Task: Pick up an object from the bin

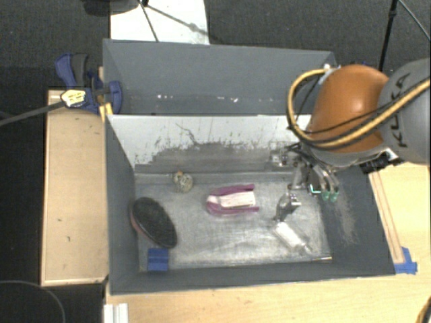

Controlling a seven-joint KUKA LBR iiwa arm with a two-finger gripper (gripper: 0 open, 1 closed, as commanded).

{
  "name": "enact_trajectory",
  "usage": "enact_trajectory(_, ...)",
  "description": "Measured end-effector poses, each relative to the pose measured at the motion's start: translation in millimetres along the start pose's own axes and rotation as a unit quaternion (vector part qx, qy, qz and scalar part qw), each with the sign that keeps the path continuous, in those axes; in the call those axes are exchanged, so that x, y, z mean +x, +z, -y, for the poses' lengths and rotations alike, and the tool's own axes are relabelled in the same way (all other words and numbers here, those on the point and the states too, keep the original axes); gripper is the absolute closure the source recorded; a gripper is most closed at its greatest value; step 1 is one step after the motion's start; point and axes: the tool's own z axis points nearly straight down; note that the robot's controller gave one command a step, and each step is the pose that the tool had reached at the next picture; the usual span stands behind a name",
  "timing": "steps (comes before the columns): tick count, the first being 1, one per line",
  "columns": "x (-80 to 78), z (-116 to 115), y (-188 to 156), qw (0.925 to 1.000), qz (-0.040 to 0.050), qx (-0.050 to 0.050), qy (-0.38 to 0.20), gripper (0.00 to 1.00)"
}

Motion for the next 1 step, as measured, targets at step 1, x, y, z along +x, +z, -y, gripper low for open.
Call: enact_trajectory(1,-33.1,-31.6,109.9,0.9988,0.0036,-0.001,0.049,0.00)
